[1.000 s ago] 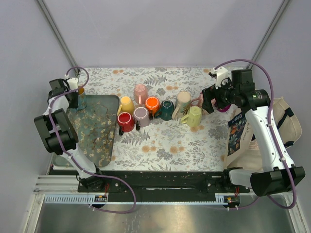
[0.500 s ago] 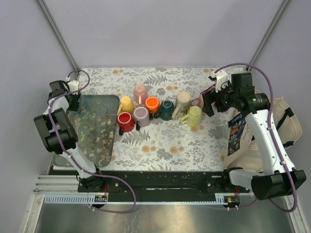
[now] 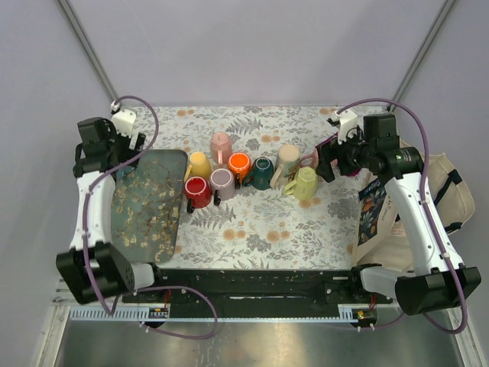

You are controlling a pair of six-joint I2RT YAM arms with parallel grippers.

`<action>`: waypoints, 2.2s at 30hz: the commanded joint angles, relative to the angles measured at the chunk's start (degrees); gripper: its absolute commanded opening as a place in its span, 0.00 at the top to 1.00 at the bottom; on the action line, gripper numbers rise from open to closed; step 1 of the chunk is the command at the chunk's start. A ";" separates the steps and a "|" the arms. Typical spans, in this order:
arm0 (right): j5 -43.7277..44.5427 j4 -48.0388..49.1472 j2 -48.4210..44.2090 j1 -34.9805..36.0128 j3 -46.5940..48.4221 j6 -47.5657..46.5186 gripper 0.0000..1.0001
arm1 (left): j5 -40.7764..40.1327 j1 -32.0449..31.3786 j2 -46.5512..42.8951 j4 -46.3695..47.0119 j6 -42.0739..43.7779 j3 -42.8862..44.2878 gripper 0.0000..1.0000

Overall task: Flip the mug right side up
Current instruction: Move the cup to the tray, then turn over the cup at the center of the board.

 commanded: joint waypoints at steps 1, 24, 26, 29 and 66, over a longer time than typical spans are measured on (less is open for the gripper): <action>-3.64 4.58 1.36 1.77 0.76 1.05 0.01 | 6.83 -3.97 -11.69 -7.72 -9.94 2.90 0.01; 1.34 28.83 5.68 13.63 -12.86 4.04 0.01 | 0.95 -30.53 -22.79 -3.86 -12.96 -19.75 0.01; 6.71 29.64 5.59 13.73 -14.00 7.19 0.01 | 2.19 -30.71 -22.96 -4.85 -15.13 -22.38 0.01; 6.41 28.06 5.33 13.64 -15.23 7.48 0.01 | -0.70 -30.53 -22.53 -1.52 -23.30 -26.69 0.01; -6.27 29.64 5.67 9.07 -18.32 21.80 0.01 | 9.31 -30.27 -5.72 -4.74 -22.10 -22.75 0.98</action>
